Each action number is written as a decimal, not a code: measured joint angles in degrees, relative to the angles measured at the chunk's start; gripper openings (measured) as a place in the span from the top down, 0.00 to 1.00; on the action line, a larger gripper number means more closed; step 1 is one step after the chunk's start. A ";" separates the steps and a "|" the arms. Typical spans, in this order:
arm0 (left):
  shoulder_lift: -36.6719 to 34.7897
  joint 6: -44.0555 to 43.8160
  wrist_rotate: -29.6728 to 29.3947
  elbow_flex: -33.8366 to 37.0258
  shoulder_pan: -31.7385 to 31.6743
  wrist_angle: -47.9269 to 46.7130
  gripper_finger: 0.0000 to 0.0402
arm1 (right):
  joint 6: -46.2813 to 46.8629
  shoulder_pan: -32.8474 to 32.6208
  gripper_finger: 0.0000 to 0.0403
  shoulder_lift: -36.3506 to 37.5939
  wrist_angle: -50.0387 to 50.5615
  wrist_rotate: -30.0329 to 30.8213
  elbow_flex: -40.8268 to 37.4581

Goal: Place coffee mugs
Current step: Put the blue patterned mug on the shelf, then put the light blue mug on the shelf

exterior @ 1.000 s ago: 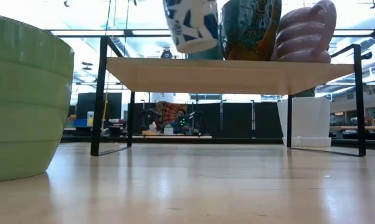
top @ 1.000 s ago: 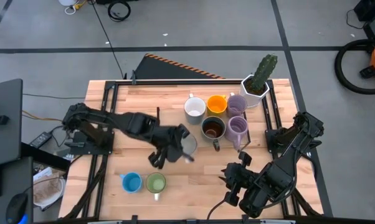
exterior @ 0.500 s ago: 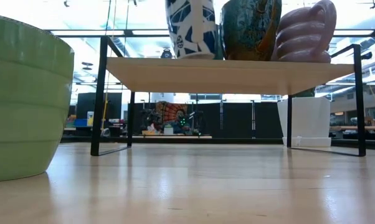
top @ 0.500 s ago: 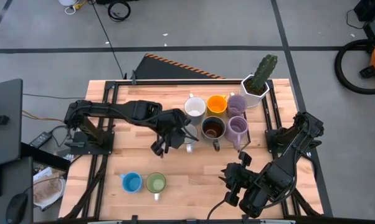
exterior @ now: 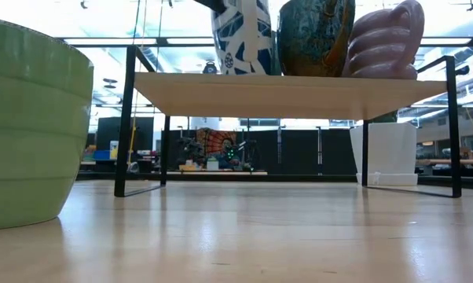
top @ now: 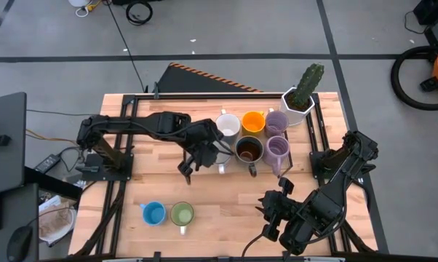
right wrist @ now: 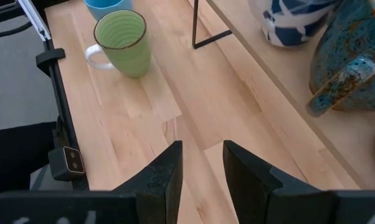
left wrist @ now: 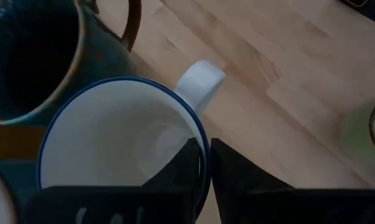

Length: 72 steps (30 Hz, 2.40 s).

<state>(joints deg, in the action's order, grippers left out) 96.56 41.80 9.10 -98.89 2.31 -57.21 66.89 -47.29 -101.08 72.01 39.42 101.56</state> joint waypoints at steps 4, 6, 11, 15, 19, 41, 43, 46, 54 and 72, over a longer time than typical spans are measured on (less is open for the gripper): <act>0.85 0.09 -0.11 0.02 0.05 0.31 0.91 | 0.00 0.00 0.70 0.00 -0.05 0.00 0.00; 0.87 0.09 -0.26 0.02 0.07 0.34 0.91 | 0.00 0.00 0.70 0.00 -0.19 0.00 0.00; 0.98 0.02 -0.36 0.04 0.04 1.16 0.90 | -0.06 0.00 0.70 -0.02 -0.35 -0.02 0.02; 0.98 0.08 -0.48 0.04 0.04 1.16 0.90 | -0.51 0.00 0.70 -0.02 -0.46 -0.02 0.02; 0.98 1.14 -0.50 0.04 0.07 1.29 0.90 | -0.66 0.00 0.70 -0.02 -0.59 -0.02 0.02; -1.76 0.84 -16.26 0.06 5.61 2.60 0.68 | -1.09 0.11 0.70 -0.02 -0.66 -0.02 0.01; -3.17 -0.20 -18.04 0.07 6.89 2.30 0.68 | -1.09 0.13 0.70 -0.02 -0.66 -0.02 0.02; -5.61 -5.41 -18.94 0.07 9.47 1.19 0.68 | -1.35 0.11 0.70 -0.02 -0.68 -0.02 0.02; -8.31 -29.78 -10.95 0.04 17.81 -6.77 0.68 | -4.05 0.11 0.70 -0.02 -1.49 0.16 0.02; 2.37 -65.88 -10.29 0.09 39.50 -13.17 0.68 | -7.10 0.11 0.70 -0.02 -2.21 1.64 0.02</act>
<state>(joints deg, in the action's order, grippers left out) 98.93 -24.07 -1.19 -98.80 41.81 -70.38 59.79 -47.18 -101.10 69.80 41.06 101.58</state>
